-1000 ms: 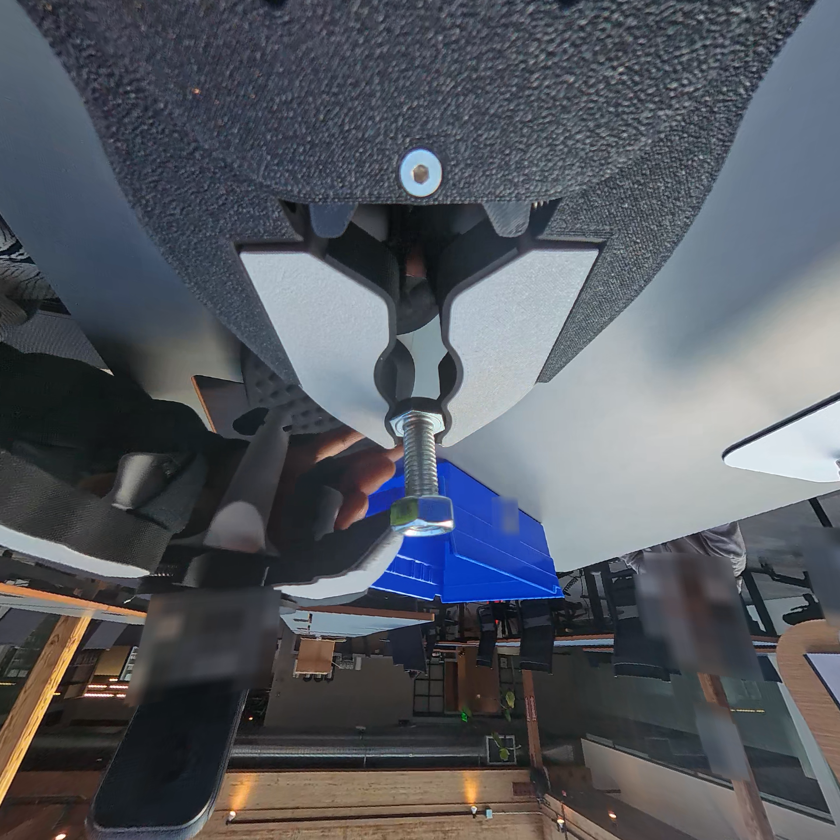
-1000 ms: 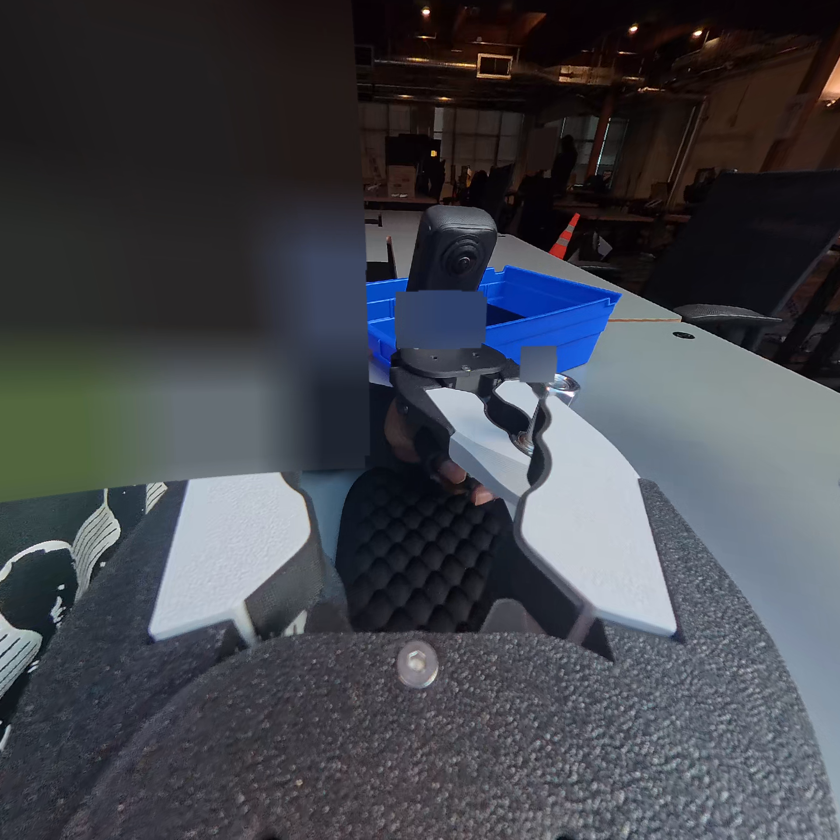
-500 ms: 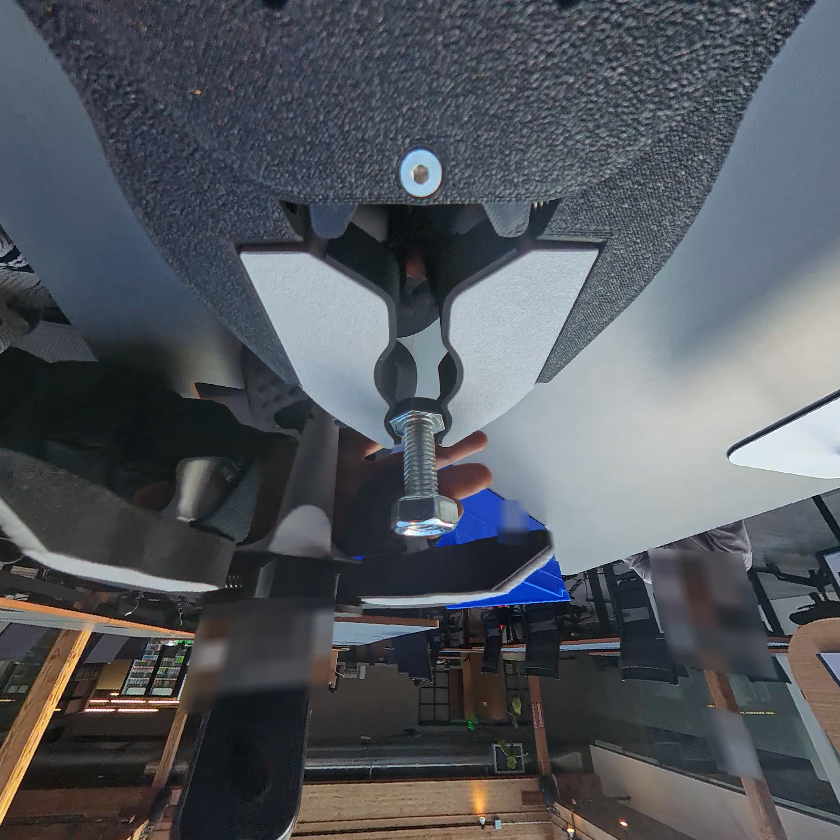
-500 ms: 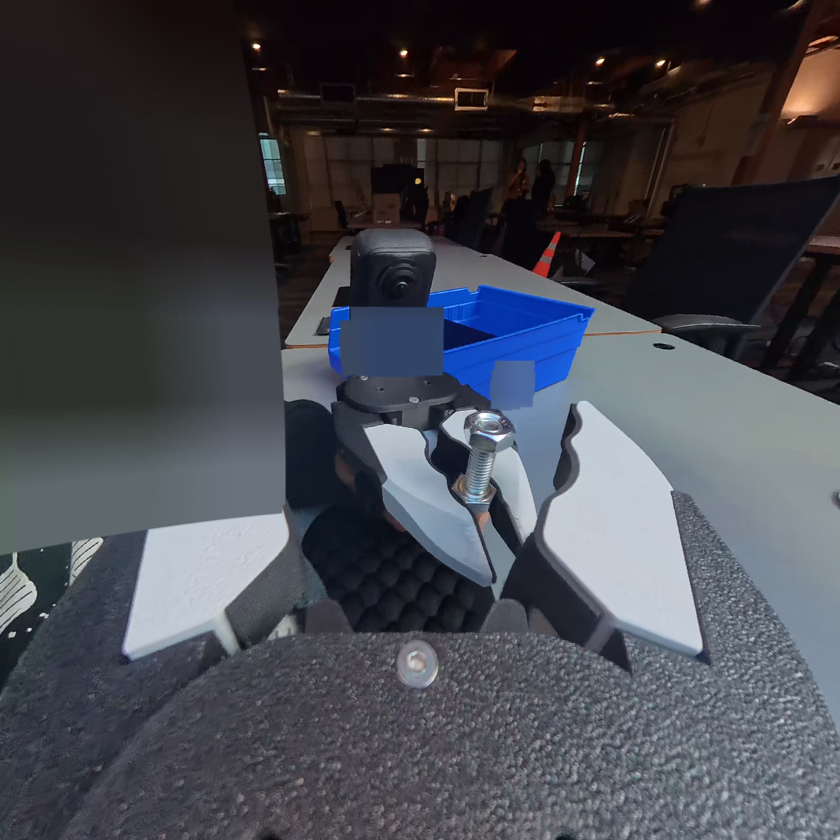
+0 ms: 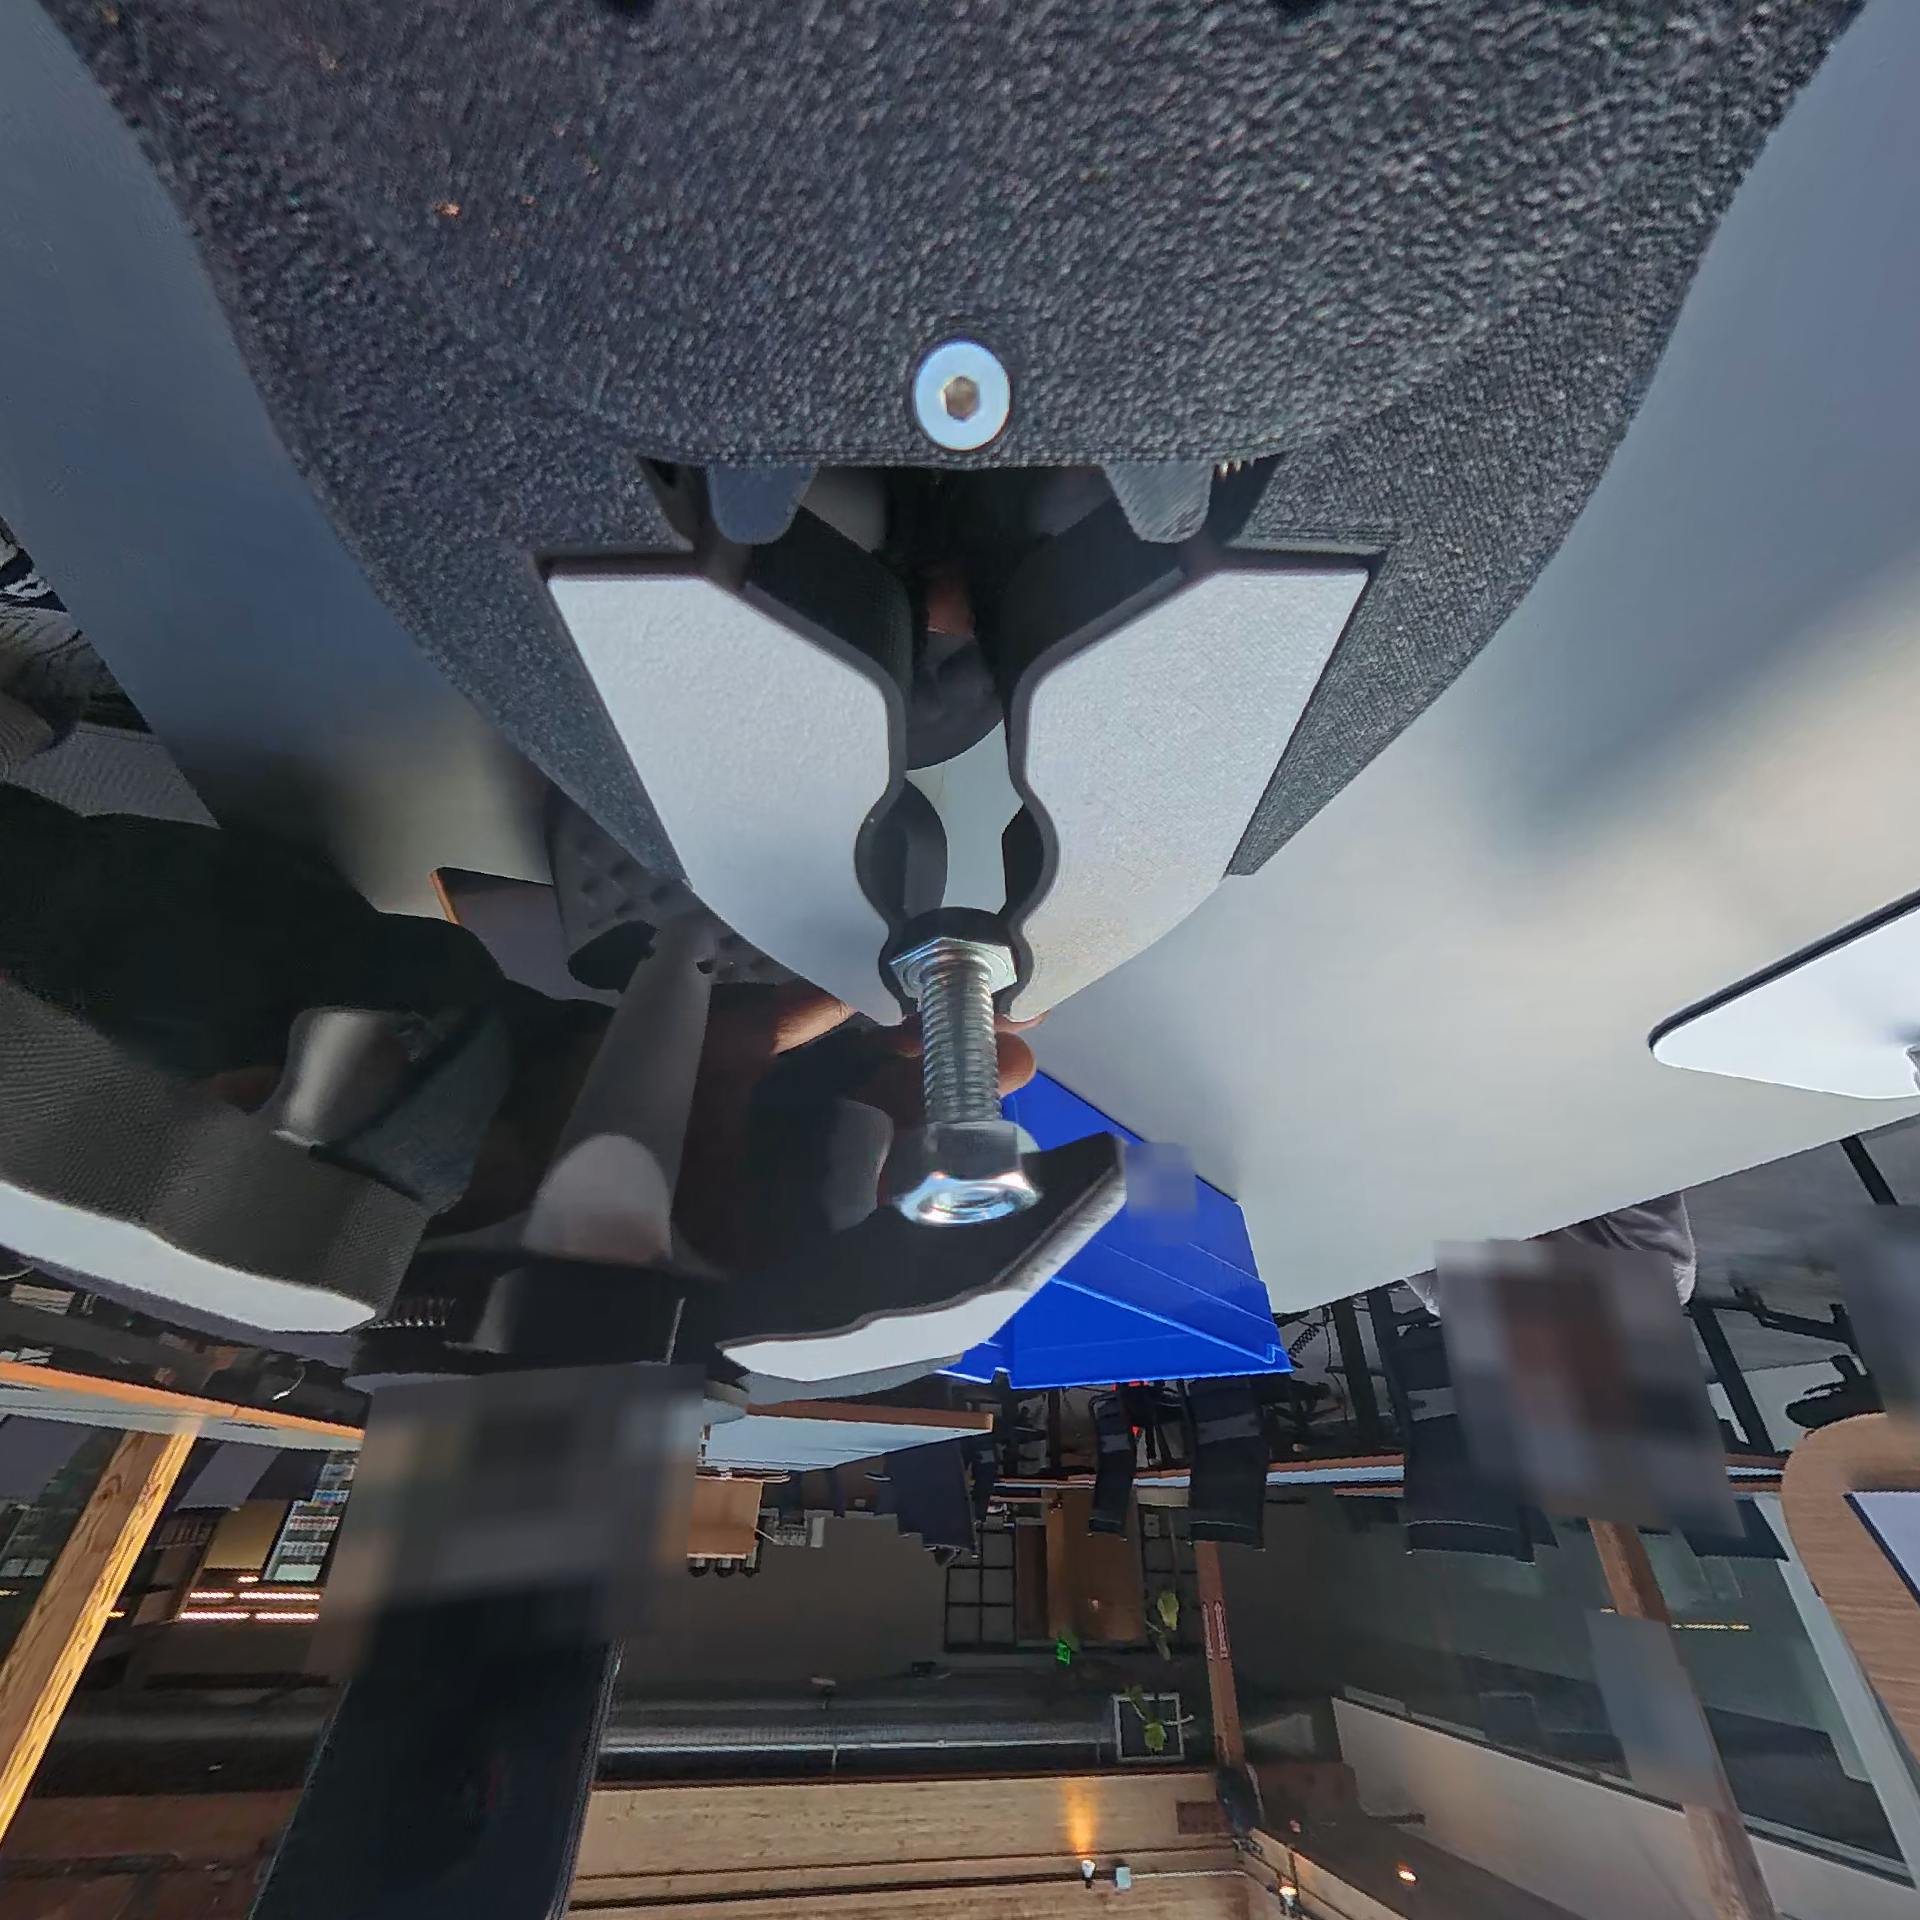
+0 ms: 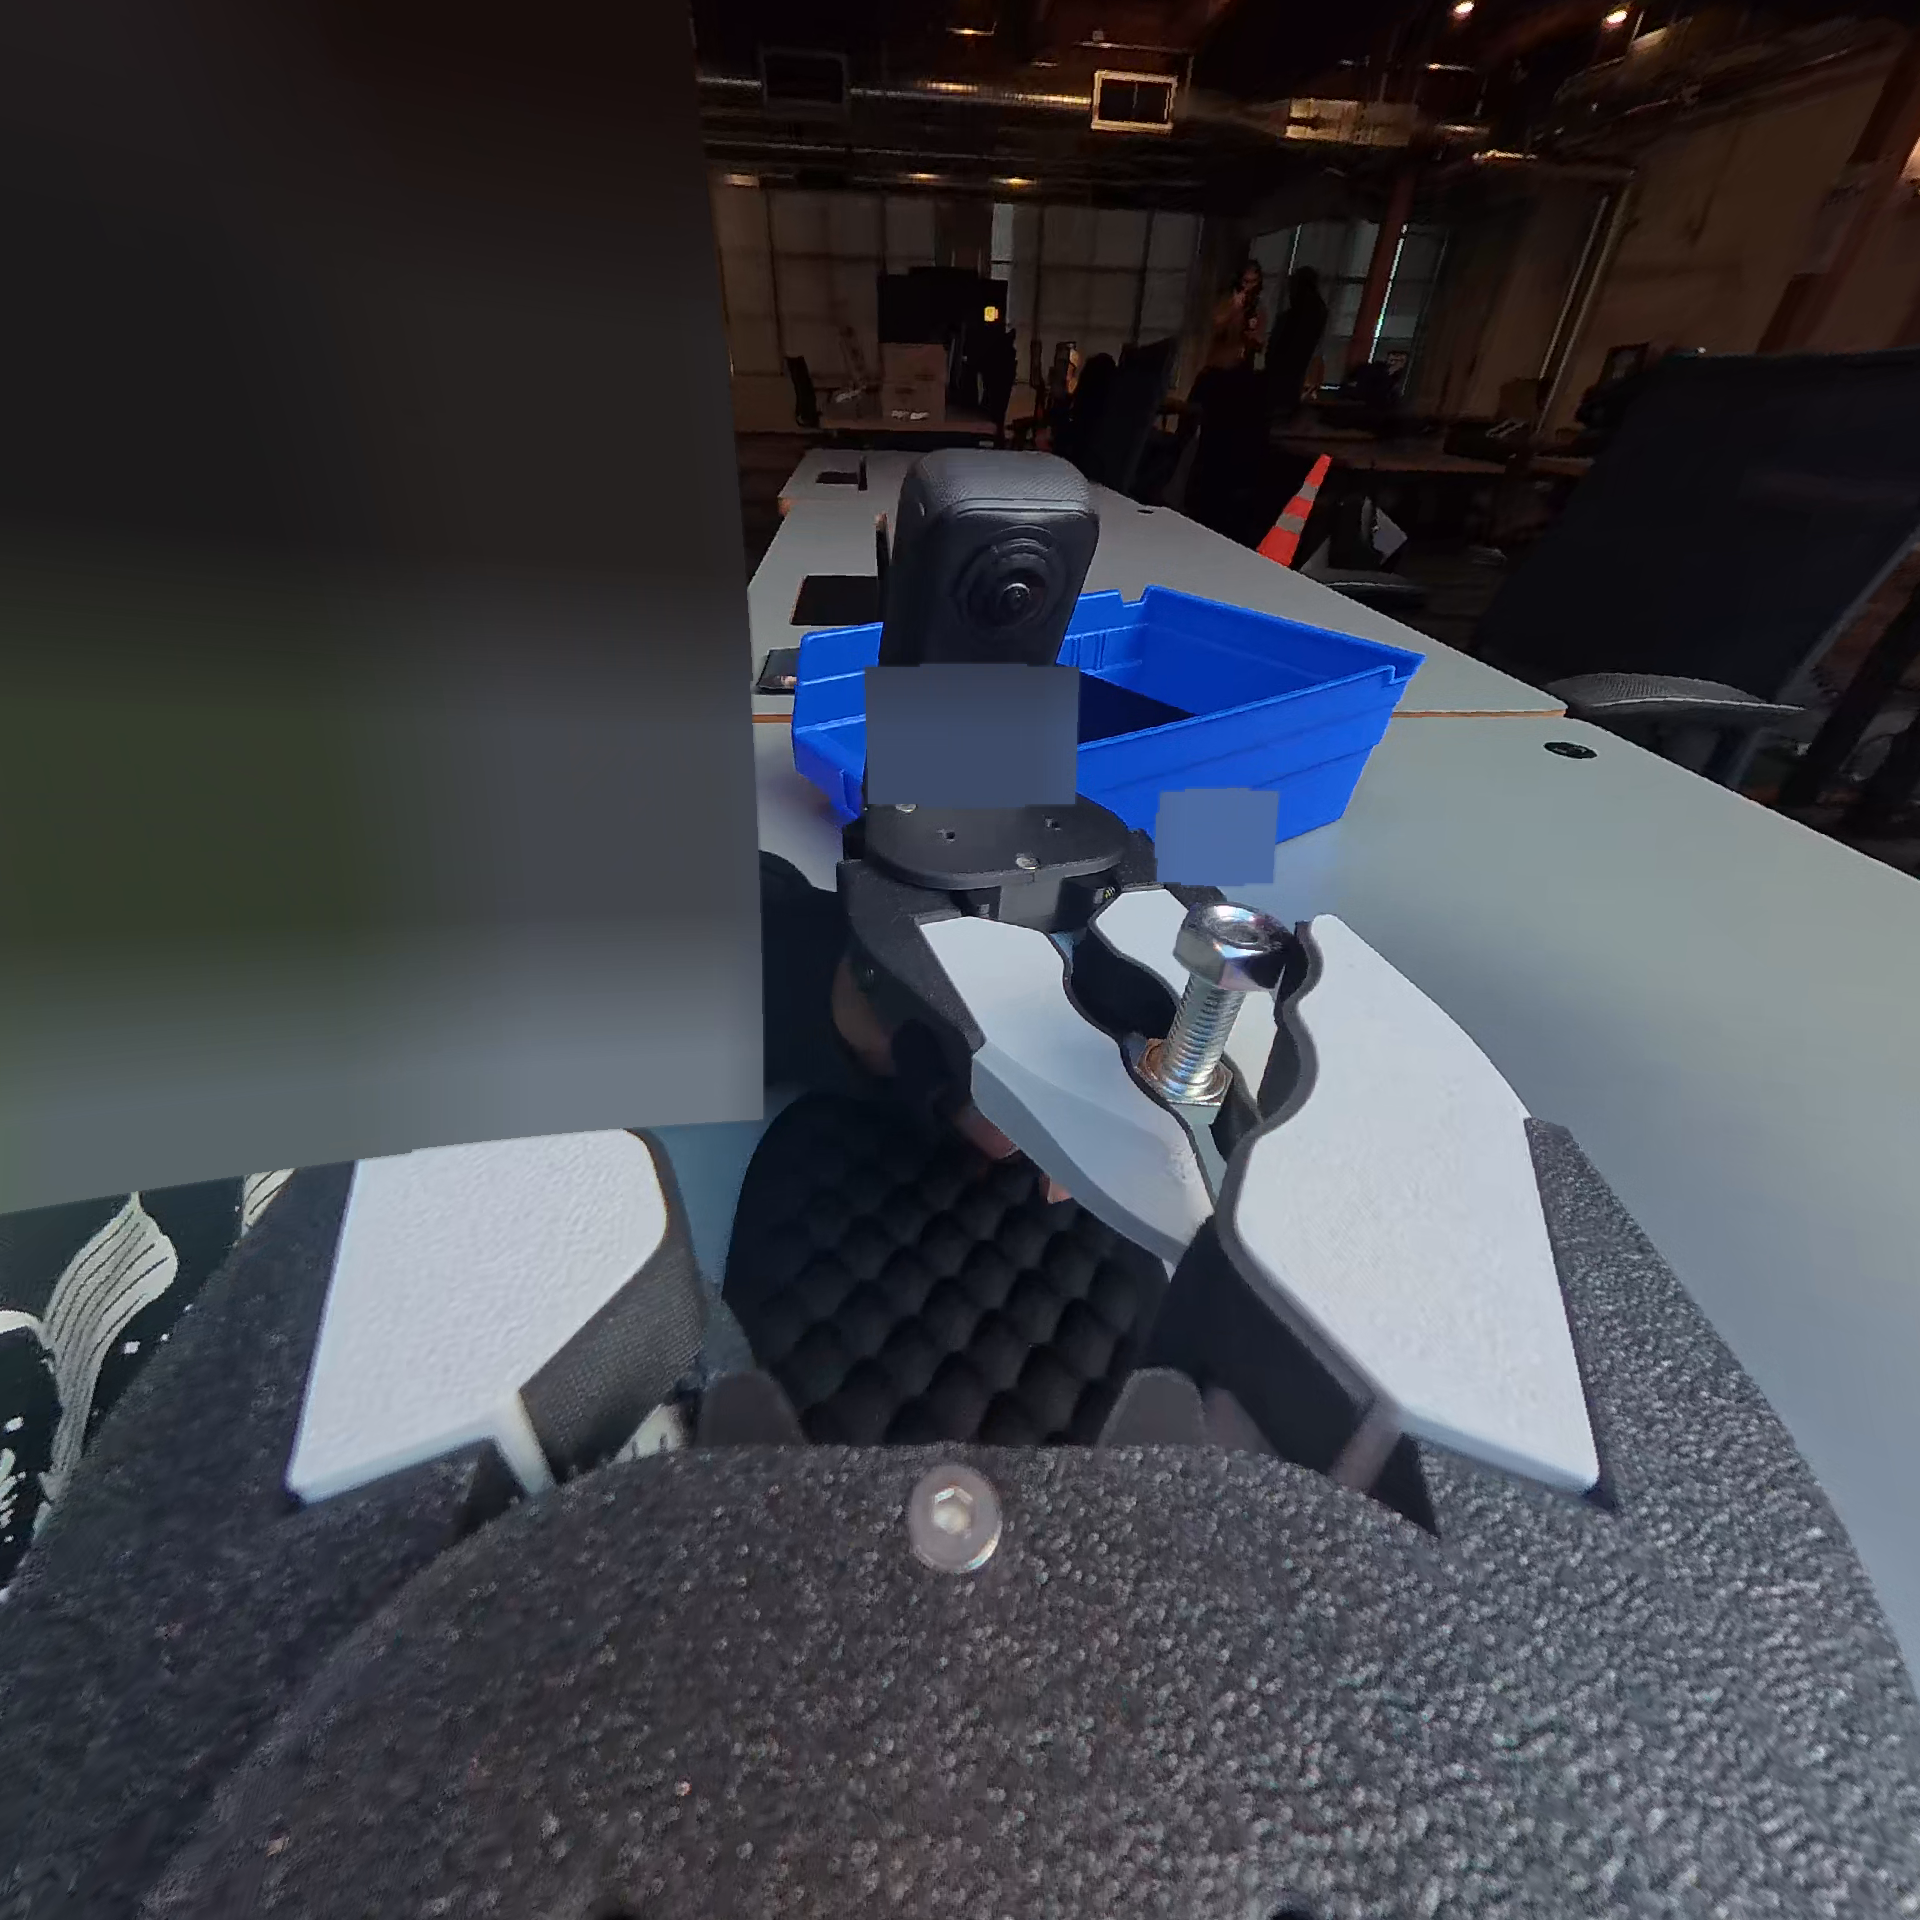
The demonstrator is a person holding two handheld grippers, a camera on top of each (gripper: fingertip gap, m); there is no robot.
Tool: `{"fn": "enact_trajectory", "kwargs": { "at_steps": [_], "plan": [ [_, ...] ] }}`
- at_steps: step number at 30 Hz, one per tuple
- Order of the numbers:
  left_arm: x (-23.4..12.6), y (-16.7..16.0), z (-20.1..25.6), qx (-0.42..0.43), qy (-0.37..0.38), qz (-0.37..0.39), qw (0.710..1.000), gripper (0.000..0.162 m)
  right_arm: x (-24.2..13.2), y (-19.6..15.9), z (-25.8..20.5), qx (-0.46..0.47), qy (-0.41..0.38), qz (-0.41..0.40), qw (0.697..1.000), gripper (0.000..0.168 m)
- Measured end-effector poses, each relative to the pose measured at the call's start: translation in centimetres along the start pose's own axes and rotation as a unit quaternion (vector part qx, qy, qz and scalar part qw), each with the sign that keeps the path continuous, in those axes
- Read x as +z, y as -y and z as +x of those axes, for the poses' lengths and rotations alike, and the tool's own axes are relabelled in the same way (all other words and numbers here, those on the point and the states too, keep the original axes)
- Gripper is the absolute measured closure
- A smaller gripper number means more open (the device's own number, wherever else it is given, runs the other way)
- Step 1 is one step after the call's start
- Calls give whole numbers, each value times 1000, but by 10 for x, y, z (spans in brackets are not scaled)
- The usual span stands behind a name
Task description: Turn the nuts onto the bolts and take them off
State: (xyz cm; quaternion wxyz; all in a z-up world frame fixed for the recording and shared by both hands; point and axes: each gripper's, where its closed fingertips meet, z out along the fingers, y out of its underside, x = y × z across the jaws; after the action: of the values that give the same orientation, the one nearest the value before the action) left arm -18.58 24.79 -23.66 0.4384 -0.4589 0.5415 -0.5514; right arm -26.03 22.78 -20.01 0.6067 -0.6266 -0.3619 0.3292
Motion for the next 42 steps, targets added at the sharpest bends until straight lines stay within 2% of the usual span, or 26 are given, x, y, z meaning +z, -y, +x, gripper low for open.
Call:
{"fn": "enact_trajectory", "kwargs": {
  "at_steps": [7, 10, 13, 15, 16, 18, 20, 22, 24, 31, 42],
  "plan": [
    [0, 0, 0, 0, 0, 0, 1000, 149, -14, 1, -7, 7, -19, 12, 1000, 56],
    [0, 0, 0, -1, 0, 0, 1000, 148, -18, 2, -15, 8, -8, 15, 1000, 72],
    [0, 0, 0, 1, -1, 0, 1000, 148, -22, 2, -21, -2, 2, 16, 1000, 95],
    [0, 0, 1, 1, -1, 0, 1000, 148, -25, 2, -14, -12, -15, 20, 1000, 111],
    [0, 0, 1, 2, -1, -1, 1000, 148, -27, 3, -6, -13, -32, 26, 999, 114],
    [0, 0, 1, 3, -2, -2, 1000, 148, -28, 6, 10, -5, -66, 41, 997, 103],
    [0, 0, 2, 4, -4, -3, 1000, 148, -24, 8, 20, 11, -74, 53, 996, 78],
    [1, -1, 3, 5, -6, -4, 1000, 148, -15, 6, 21, 23, -58, 51, 997, 62],
    [1, -1, 3, 6, -7, -6, 1000, 148, -3, 3, 18, 24, -35, 36, 998, 54],
    [1, -2, 3, 7, -7, -7, 1000, 148, 18, -10, 8, -15, -3, -33, 999, 43],
    [1, -1, 2, 4, -3, -3, 1000, 148, -3, -6, -3, 3, -26, -22, 999, 47]
  ]
}}
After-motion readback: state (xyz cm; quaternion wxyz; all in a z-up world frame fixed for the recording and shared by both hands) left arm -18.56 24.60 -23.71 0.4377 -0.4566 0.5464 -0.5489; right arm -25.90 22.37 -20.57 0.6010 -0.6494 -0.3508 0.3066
